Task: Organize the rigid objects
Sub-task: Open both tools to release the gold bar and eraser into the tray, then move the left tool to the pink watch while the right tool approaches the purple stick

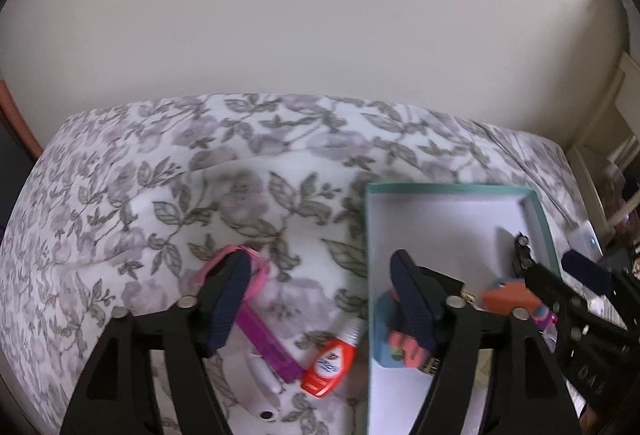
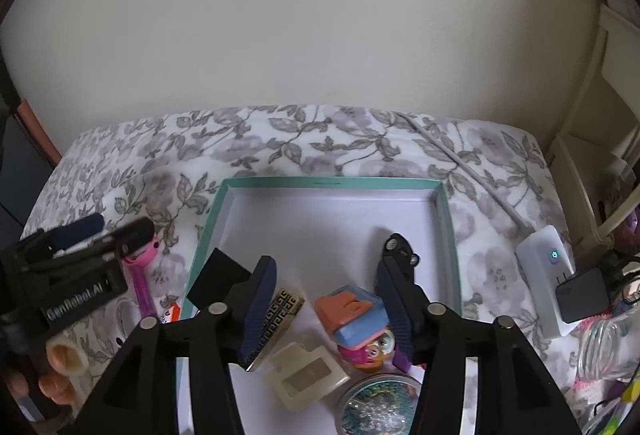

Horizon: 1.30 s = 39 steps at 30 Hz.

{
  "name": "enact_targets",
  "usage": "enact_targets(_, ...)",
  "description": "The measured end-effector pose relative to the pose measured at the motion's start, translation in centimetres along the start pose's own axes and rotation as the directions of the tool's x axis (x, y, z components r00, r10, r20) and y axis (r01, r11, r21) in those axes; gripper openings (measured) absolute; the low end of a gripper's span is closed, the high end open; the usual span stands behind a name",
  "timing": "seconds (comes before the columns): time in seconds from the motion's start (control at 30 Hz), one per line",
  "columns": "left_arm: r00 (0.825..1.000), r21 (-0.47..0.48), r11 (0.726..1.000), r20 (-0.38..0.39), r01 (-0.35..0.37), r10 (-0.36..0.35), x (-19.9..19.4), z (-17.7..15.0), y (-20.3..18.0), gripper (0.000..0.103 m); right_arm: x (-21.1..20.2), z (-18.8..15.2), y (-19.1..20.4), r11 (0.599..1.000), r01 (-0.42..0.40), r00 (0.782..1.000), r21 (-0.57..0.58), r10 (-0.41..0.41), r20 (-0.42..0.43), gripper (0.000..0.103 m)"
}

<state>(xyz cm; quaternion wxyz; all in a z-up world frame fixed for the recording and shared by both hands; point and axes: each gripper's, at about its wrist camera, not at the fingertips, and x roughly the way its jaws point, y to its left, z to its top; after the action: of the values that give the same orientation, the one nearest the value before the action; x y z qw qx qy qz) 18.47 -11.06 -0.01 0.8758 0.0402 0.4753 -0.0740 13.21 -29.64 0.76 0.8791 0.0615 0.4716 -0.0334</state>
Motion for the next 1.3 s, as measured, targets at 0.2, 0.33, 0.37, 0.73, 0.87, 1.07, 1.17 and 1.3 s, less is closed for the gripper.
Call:
enact_targets(0.2, 0.999, -0.041, 0.998, -0.016, -0.039, 0.039, 0.5, 0.1, 1.6, 0.082, 0.8, 0.0, 1.7, 0.999, -0.009, 1.000, -0.039, 0.009, -0.008, 0.071)
enact_targets(0.33, 0.998, -0.051, 0.997, -0.019, -0.053, 0.052, 0.7, 0.1, 2.0, 0.087, 1.2, -0.1, 2.6, 0.998, -0.009, 1.000, -0.069, 0.008, -0.014, 0.075)
enact_targets(0.37, 0.998, -0.052, 0.997, -0.020, -0.052, 0.051, 0.7, 0.1, 2.0, 0.087, 1.3, -0.2, 2.8, 0.997, -0.008, 1.000, -0.073, 0.007, -0.013, 0.081)
enact_targets(0.73, 0.998, -0.075, 0.995, -0.040, -0.061, 0.058, 1.1, 0.2, 2.6, 0.087, 1.5, -0.2, 2.7, 0.998, -0.016, 1.000, -0.066, 0.016, 0.000, 0.103)
enact_targets(0.87, 0.996, -0.097, 0.992, -0.052, -0.081, 0.077, 1.4, 0.3, 3.6, 0.087, 1.5, -0.2, 2.5, 0.998, -0.023, 1.000, -0.052, 0.023, 0.007, 0.103)
enact_targets(1.07, 0.994, -0.173, 0.979, -0.049, -0.105, 0.098, 1.4, 0.7, 6.5, 0.093, 1.7, -0.1, 2.4, 0.999, -0.048, 0.999, -0.023, 0.048, 0.014, 0.103)
enact_targets(1.17, 0.993, -0.222, 0.968, -0.044, -0.121, 0.114, 1.3, 0.9, 8.5, 0.099, 1.8, -0.1, 3.1, 0.998, -0.060, 0.998, -0.038, 0.060, 0.014, 0.103)
enact_targets(1.3, 0.991, -0.278, 0.952, -0.056, -0.129, 0.118, 1.3, 1.0, 11.1, 0.099, 1.8, 0.0, 4.8, 0.994, -0.079, 0.997, -0.073, 0.081, 0.016, 0.103)
